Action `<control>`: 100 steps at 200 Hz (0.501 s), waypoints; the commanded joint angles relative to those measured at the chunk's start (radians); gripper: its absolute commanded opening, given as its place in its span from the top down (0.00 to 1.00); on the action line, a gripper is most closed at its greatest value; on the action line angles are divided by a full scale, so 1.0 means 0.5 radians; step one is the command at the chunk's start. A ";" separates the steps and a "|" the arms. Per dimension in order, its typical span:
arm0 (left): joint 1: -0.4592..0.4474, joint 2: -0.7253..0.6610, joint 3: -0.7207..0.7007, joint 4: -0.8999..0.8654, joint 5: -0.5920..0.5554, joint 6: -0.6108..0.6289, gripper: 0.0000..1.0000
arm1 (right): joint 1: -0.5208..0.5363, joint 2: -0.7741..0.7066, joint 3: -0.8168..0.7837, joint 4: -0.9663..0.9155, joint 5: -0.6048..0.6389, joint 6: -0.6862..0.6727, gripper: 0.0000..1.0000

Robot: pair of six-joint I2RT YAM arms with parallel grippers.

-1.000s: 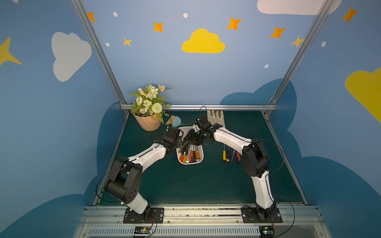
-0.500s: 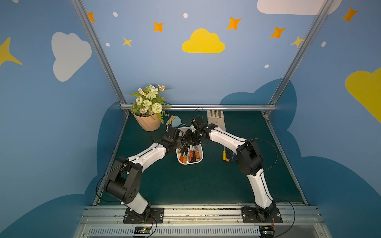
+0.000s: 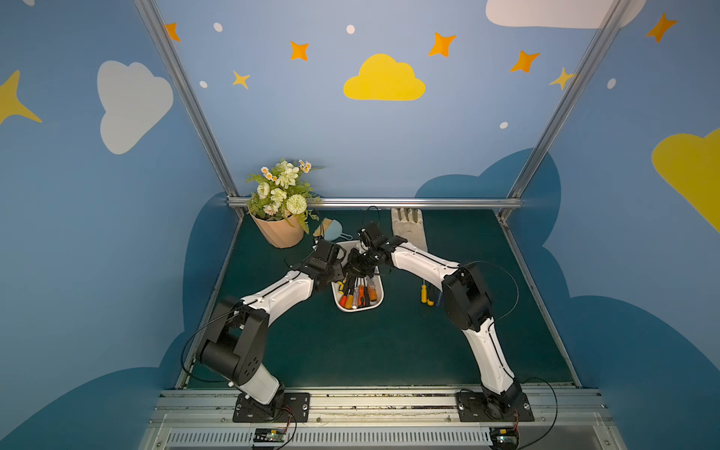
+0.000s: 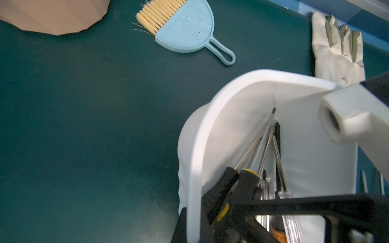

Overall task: Take out the screwdriver from the storage box
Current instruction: Pick up the screwdriver from the storage box.

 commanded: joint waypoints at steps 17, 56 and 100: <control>-0.002 -0.068 0.087 0.132 0.015 -0.033 0.98 | 0.002 -0.043 -0.038 -0.071 -0.002 -0.131 0.92; 0.001 -0.062 0.092 0.120 0.005 -0.031 0.98 | 0.001 -0.163 -0.096 -0.061 -0.013 -0.250 1.00; 0.001 -0.059 0.097 0.104 -0.026 -0.037 0.98 | -0.009 -0.304 -0.237 0.038 0.011 -0.280 1.00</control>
